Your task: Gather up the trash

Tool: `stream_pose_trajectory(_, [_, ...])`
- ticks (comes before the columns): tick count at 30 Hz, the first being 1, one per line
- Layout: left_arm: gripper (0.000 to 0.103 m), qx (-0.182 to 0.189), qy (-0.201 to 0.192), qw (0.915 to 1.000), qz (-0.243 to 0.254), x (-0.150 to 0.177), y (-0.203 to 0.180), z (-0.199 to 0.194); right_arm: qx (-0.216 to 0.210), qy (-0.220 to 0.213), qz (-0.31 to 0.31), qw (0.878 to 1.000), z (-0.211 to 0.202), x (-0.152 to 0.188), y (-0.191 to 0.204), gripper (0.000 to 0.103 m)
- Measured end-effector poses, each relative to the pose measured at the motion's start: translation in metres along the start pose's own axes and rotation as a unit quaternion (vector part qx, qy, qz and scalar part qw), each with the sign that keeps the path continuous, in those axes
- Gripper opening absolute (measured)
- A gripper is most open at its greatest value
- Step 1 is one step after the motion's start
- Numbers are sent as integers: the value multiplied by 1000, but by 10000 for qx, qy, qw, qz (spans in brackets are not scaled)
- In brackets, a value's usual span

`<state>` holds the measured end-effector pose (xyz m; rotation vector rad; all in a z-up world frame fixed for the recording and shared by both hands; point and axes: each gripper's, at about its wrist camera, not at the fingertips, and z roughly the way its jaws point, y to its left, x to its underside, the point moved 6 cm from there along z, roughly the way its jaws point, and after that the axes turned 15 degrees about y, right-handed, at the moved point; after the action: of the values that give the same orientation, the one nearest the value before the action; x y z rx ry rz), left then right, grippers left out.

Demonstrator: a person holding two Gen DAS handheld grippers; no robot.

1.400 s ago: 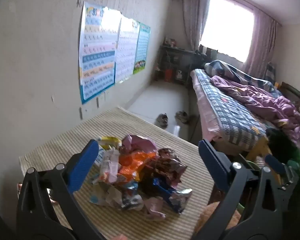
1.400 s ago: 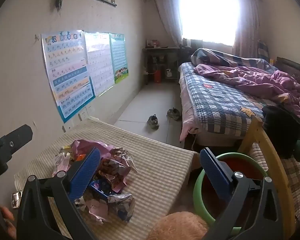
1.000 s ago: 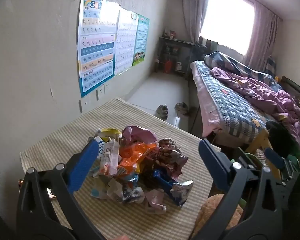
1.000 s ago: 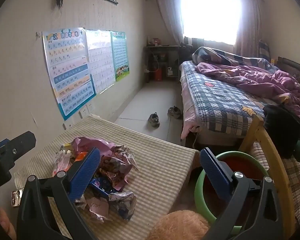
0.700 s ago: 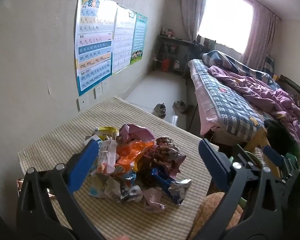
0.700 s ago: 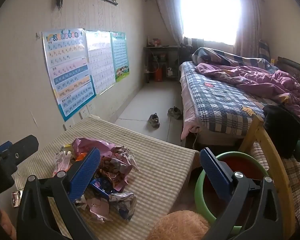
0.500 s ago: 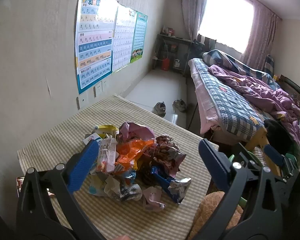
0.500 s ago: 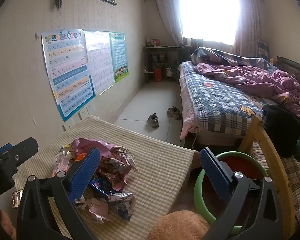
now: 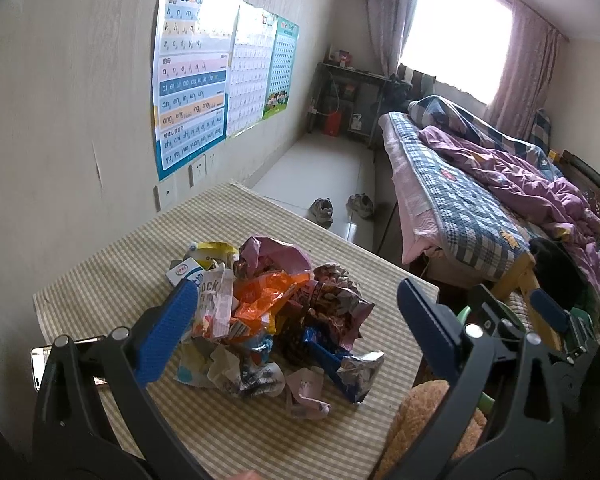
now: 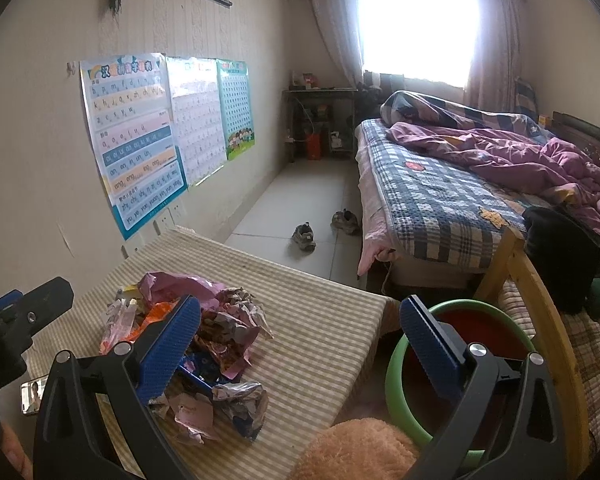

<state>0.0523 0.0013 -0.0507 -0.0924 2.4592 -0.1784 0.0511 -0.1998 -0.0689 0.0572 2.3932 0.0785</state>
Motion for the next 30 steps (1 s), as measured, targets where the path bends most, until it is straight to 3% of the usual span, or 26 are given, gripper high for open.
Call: stream_pose_trajectory(30, [98,-15,109,9999,-37,4,2,7,91,148,-37,9998,11,5,1,96])
